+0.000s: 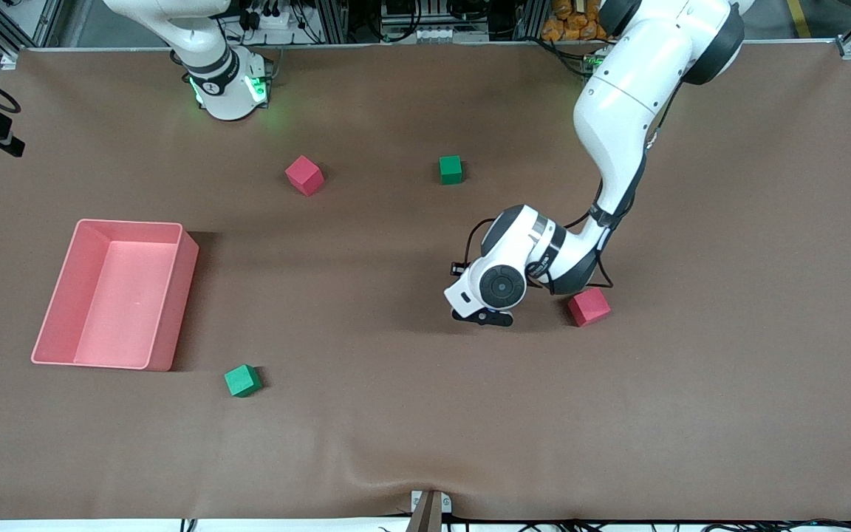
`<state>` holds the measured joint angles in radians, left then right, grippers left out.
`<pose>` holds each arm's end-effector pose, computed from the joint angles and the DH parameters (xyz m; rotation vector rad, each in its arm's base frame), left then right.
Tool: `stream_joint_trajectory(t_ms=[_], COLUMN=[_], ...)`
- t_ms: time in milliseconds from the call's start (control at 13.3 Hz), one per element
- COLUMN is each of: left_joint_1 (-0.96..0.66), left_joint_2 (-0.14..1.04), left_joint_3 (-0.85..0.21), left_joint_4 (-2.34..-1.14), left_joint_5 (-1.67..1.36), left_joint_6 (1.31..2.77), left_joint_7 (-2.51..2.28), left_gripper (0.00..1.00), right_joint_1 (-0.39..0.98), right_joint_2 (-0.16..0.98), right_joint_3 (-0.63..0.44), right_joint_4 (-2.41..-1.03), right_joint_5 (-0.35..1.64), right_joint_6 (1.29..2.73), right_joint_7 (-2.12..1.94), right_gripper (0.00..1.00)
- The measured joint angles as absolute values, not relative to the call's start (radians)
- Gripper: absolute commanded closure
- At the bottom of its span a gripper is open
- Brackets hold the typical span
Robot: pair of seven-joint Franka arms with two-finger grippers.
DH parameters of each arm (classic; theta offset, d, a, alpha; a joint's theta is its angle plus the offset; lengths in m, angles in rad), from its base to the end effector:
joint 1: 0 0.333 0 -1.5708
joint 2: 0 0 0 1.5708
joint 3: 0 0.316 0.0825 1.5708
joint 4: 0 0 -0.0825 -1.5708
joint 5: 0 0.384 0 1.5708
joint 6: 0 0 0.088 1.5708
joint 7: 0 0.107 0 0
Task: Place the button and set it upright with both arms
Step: 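Retract the right gripper while the left gripper grasps the button, then lift the button with the left gripper and stand it upright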
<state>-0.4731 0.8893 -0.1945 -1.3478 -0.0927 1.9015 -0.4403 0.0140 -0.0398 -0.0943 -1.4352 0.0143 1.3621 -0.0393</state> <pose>0.5617 -0.4186 0.1751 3.0349 -0.2074 -0.6174 0.5164 -0.0411 0.6903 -3.1209 0.0595 0.0505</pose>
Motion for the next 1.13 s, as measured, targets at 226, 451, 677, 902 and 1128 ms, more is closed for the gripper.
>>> stream_joint_trajectory(t_ms=[226,451,677,902,1128], left_joint_1=[-0.474,-0.475,-0.482,-0.52,-0.593], left_joint_2=[0.89,0.891,0.891,0.891,0.889], left_joint_3=[-0.194,-0.194,-0.194,-0.18,-0.128], left_joint_4=[-1.348,-1.348,-1.346,-1.341,-1.321], left_joint_5=[-0.093,-0.093,-0.093,-0.089,-0.044], left_joint_6=[1.901,1.901,1.901,1.904,1.936], left_joint_7=[-0.465,-0.468,-0.48,-0.523,-0.602], left_gripper=[0.43,0.69,1.0,1.0,1.0], right_joint_1=[0.015,0.007,-0.022,-0.022,-0.022], right_joint_2=[-0.031,-0.021,-0.014,-0.013,-0.011], right_joint_3=[-0.089,-0.092,-0.096,-0.093,-0.094], right_joint_4=[-1.451,-1.463,-1.464,-1.466,-1.467], right_joint_5=[0.013,0.035,0.057,0.055,0.037], right_joint_6=[1.43,1.451,1.462,1.464,1.464], right_joint_7=[-0.039,-0.039,-0.069,-0.07,-0.07], right_gripper=[0.0,0.0,0.0,0.0,0.0])
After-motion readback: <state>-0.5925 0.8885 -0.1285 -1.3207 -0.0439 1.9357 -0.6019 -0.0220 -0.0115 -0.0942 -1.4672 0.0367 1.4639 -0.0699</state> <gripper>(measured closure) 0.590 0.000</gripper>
